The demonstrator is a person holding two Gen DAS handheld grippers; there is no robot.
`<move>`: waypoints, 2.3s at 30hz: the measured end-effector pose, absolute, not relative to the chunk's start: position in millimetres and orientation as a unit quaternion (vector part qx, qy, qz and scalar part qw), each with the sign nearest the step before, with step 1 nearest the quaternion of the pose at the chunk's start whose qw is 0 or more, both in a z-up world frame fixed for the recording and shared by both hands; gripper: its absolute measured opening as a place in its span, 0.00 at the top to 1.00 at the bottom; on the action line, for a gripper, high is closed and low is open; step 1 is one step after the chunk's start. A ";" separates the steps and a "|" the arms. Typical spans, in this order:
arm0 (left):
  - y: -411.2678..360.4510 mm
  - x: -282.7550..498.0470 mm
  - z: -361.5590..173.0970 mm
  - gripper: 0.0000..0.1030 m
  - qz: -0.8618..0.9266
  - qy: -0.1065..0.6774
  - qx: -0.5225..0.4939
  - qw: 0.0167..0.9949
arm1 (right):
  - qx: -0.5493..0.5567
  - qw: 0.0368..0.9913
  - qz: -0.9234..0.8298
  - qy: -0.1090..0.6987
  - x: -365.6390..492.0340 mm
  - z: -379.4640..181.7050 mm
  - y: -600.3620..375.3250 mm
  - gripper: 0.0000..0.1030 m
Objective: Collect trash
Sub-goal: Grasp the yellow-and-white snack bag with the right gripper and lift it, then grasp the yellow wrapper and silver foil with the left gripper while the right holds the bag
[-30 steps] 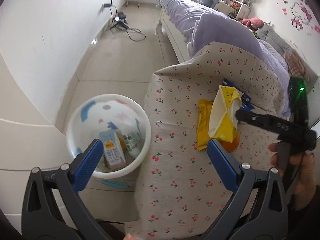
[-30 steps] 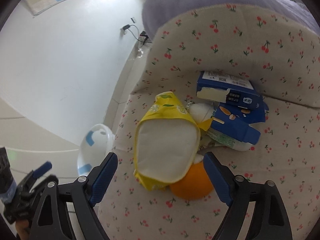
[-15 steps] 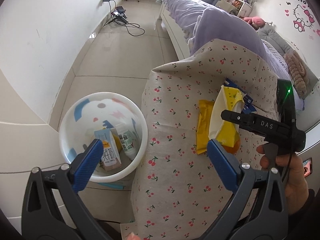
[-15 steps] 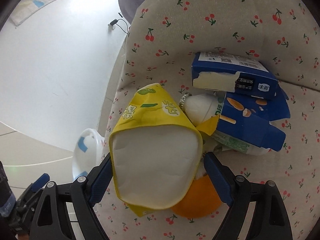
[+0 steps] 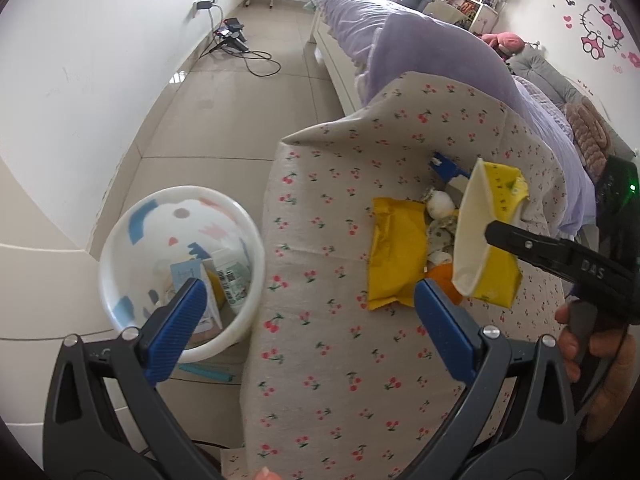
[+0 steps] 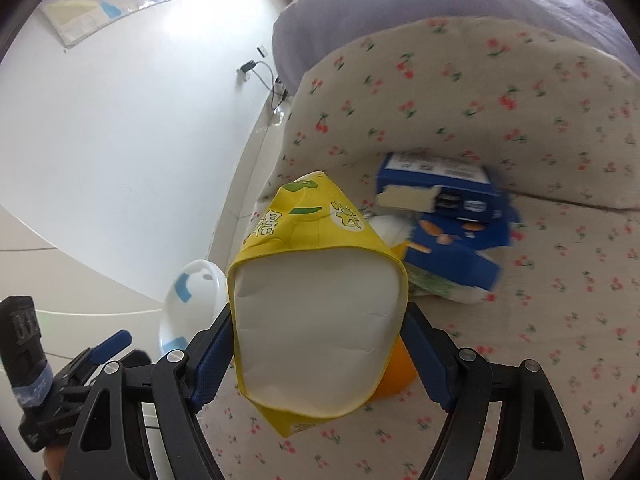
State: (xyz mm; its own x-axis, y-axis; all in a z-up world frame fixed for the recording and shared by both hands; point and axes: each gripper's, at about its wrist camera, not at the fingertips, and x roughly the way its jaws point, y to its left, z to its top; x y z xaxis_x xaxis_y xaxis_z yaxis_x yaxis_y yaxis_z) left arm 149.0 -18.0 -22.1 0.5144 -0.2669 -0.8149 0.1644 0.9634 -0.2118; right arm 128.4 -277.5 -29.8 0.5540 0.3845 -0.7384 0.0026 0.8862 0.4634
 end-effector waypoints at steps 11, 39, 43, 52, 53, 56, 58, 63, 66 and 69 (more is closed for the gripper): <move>-72.9 154.8 -31.7 0.00 -0.136 0.483 -0.024 0.864 | 0.228 0.860 0.076 0.451 93.1 -28.6 -340.8 0.21; -117.9 189.5 -67.0 0.16 -0.107 0.535 -0.039 0.837 | 0.240 0.855 0.062 0.457 72.2 -35.2 -386.2 0.21; -127.0 199.1 -80.2 0.26 -0.129 0.544 -0.045 0.828 | 0.239 0.853 0.059 0.460 75.6 -39.6 -383.7 0.21; -125.7 215.1 -100.8 0.42 -0.145 0.547 -0.073 0.821 | 0.233 0.852 0.056 0.465 83.6 -43.2 -378.6 0.21; -125.3 215.5 -100.9 0.43 -0.147 0.547 -0.073 0.821 | 0.232 0.853 0.057 0.465 84.8 -43.6 -377.3 0.21; -125.4 214.5 -99.6 0.48 -0.150 0.544 -0.069 0.823 | 0.228 0.854 0.059 0.465 86.5 -42.5 -373.5 0.21; -124.6 212.6 -96.6 0.67 -0.156 0.539 -0.067 0.825 | 0.228 0.854 0.060 0.464 88.3 -41.3 -370.3 0.21; -116.8 205.9 -83.6 0.80 -0.160 0.534 -0.066 0.828 | 0.227 0.857 0.064 0.458 88.6 -35.5 -364.4 0.21; -113.4 201.4 -78.2 0.85 -0.162 0.529 -0.070 0.830 | 0.227 0.858 0.067 0.455 89.5 -32.2 -359.9 0.21; -109.5 199.2 -72.2 0.88 -0.166 0.522 -0.073 0.833 | 0.226 0.860 0.070 0.452 90.1 -28.8 -354.8 0.21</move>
